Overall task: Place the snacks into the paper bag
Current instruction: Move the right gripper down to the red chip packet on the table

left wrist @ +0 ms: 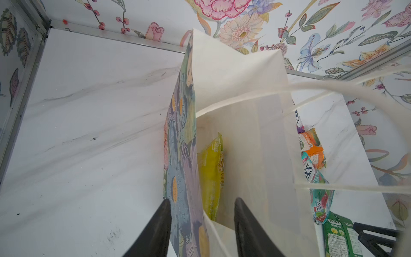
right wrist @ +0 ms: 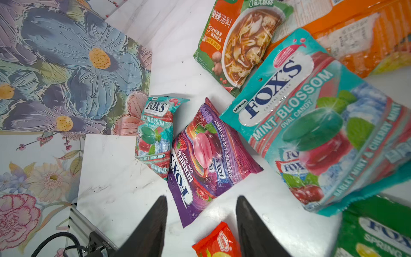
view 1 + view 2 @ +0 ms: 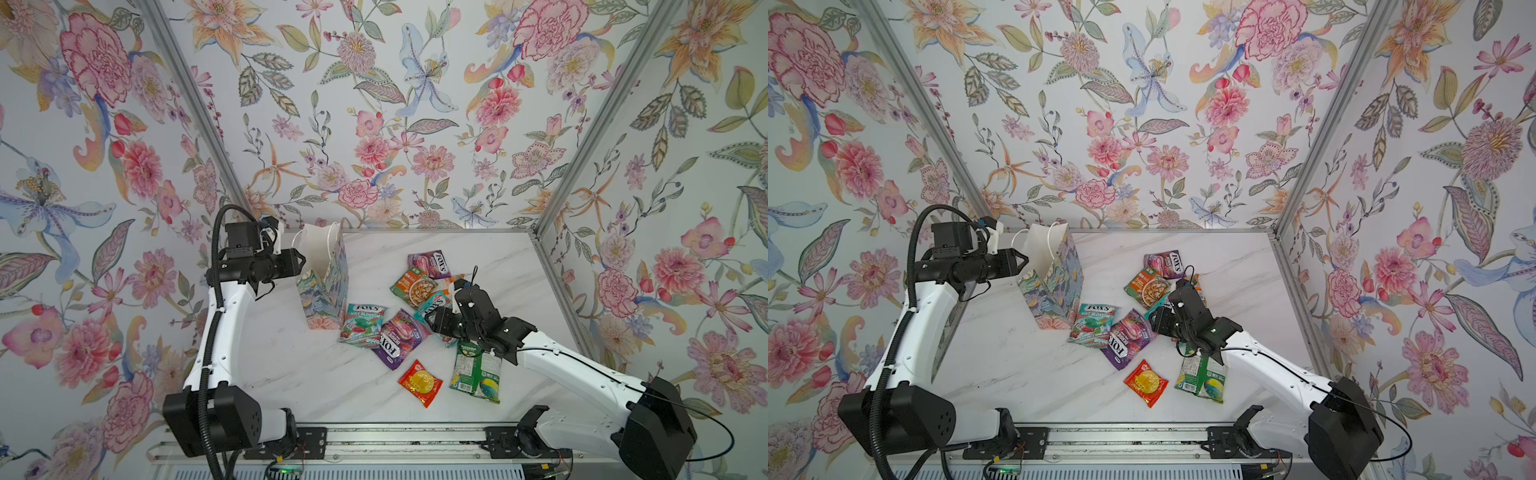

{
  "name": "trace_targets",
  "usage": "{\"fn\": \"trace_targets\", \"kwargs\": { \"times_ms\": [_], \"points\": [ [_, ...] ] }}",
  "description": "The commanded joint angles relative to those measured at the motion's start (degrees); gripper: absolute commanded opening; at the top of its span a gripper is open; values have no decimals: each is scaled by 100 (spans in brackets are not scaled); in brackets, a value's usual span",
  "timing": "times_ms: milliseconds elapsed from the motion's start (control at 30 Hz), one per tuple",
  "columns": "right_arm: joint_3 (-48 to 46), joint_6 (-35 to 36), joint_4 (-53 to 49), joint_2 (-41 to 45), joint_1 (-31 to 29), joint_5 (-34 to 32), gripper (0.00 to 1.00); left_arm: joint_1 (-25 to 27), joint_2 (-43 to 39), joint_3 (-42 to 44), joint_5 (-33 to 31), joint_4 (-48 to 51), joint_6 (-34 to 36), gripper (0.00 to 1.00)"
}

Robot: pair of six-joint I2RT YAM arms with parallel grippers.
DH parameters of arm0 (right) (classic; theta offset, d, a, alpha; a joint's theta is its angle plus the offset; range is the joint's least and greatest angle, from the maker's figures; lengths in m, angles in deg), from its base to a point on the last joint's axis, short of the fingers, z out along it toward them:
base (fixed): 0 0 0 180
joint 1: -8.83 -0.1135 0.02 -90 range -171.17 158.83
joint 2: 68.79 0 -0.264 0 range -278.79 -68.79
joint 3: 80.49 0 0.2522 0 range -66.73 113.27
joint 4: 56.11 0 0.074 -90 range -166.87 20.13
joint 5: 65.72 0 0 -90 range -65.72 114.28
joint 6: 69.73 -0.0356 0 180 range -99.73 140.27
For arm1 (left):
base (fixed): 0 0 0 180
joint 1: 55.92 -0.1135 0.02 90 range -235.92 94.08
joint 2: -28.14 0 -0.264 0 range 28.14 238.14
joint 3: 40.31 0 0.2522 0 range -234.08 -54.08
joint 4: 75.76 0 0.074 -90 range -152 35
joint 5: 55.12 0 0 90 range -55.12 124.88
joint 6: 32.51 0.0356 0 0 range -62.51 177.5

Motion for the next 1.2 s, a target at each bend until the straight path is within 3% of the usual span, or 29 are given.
{"fn": "trace_targets", "kwargs": {
  "times_ms": [0,300,600,1167],
  "points": [
    [-94,-103,125,-169,46,52,50,-40,88,-146,-146,61,130,43],
    [-482,-271,-6,-171,32,290,45,-34,154,-234,-119,147,147,26],
    [-976,266,-871,248,-62,856,47,-12,176,-97,-3,83,162,23],
    [-1887,-132,-760,586,-497,1022,48,46,159,-88,58,105,199,21]
  ]
}}
